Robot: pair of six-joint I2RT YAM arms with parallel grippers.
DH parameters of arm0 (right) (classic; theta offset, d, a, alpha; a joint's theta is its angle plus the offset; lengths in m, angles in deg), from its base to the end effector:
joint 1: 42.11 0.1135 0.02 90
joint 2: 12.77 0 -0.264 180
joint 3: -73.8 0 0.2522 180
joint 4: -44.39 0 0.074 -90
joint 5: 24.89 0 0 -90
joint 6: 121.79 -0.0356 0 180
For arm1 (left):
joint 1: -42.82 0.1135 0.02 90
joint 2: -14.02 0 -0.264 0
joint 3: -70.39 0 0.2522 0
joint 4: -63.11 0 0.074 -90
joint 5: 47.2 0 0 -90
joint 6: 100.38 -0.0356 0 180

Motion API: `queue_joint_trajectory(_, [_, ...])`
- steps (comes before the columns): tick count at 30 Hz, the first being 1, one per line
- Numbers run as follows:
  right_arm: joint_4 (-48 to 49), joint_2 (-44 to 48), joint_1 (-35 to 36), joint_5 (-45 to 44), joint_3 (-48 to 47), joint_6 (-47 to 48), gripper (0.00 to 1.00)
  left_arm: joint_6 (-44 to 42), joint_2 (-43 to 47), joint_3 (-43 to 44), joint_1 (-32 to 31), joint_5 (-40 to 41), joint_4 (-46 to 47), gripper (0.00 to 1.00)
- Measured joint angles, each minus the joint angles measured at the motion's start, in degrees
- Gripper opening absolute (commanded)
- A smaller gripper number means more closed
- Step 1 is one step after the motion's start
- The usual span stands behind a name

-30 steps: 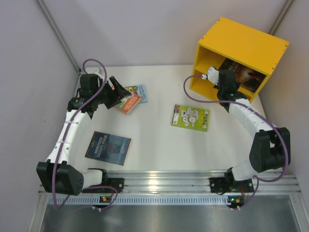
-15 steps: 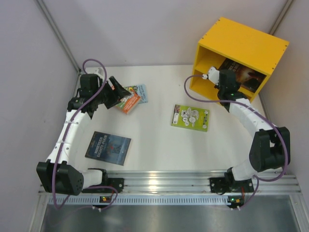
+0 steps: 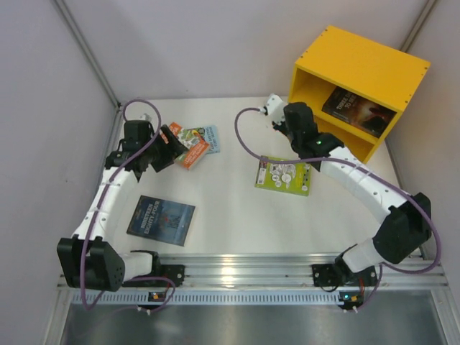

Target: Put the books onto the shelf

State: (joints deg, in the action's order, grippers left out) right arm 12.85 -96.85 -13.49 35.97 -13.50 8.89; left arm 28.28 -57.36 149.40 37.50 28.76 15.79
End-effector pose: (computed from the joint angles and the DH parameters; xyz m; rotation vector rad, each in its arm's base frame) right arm 0.3042 0.1462 0.3404 -0.8975 1.8543 -0.6539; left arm 0.2672 -0.0336 0.3279 -0.5387 2.2681 -0.6750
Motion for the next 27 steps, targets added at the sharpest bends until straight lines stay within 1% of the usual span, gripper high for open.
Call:
queue_joint_trajectory(1, [-1.0,-0.2,3.0,0.5,-1.5,-3.9,0.43,0.2,0.0,-0.9,0.3,1.1,0.1,0.77])
queue_joint_trajectory(3, [-1.2,-0.7,6.5,2.9,-3.7,-12.7,0.48,0.5,0.0,-3.1,1.8,2.8,0.4,0.78])
queue_joint_trajectory(4, [-1.1,-0.9,7.6,4.5,-4.3,-17.0,0.56,0.7,-0.2,-4.2,2.9,3.5,0.4,0.78])
queue_joint_trajectory(6, [-0.7,-0.9,8.1,7.8,-4.1,-26.3,0.65,0.9,-1.1,-5.3,5.2,3.8,0.5,0.78])
queue_joint_trajectory(7, [-0.3,-0.9,8.0,9.5,-3.7,-31.2,0.77,1.0,-2.0,-5.7,6.6,3.9,0.9,0.80])
queue_joint_trajectory(9, [2.1,-0.8,7.7,13.3,-1.3,-41.6,0.86,1.2,-3.7,-6.5,9.0,3.9,2.6,0.84])
queue_joint_trajectory(10, [3.3,-0.8,7.7,15.8,0.4,-46.1,0.99,1.4,-4.2,-7.1,9.7,4.0,4.0,0.88])
queue_joint_trajectory(12, [5.9,-0.7,8.0,20.0,4.0,-53.4,1.00,1.9,-4.9,-9.2,10.6,3.8,7.5,0.89])
queue_joint_trajectory(14, [6.5,-0.7,8.7,22.8,6.8,-58.3,1.00,2.3,-6.1,-11.0,11.2,3.0,11.3,0.91])
queue_joint_trajectory(17, [7.9,0.0,10.4,26.3,10.4,-63.9,1.00,3.0,-10.4,-11.9,13.0,1.2,16.6,0.90])
queue_joint_trajectory(20, [9.8,2.4,11.4,29.4,13.7,-67.3,1.00,4.0,-17.6,-11.7,16.9,-2.1,23.2,0.89])
queue_joint_trajectory(22, [10.9,5.0,11.4,30.6,15.7,-68.7,1.00,4.6,-22.8,-10.5,18.7,-3.5,25.5,0.89])
queue_joint_trajectory(25, [11.8,8.9,11.4,30.9,17.3,-69.9,1.00,5.1,-29.1,-9.0,19.7,-4.6,29.2,0.90])
queue_joint_trajectory(27, [12.8,10.7,11.4,30.8,17.4,-70.2,1.00,6.2,-31.6,-7.7,19.8,-6.5,32.0,0.90])
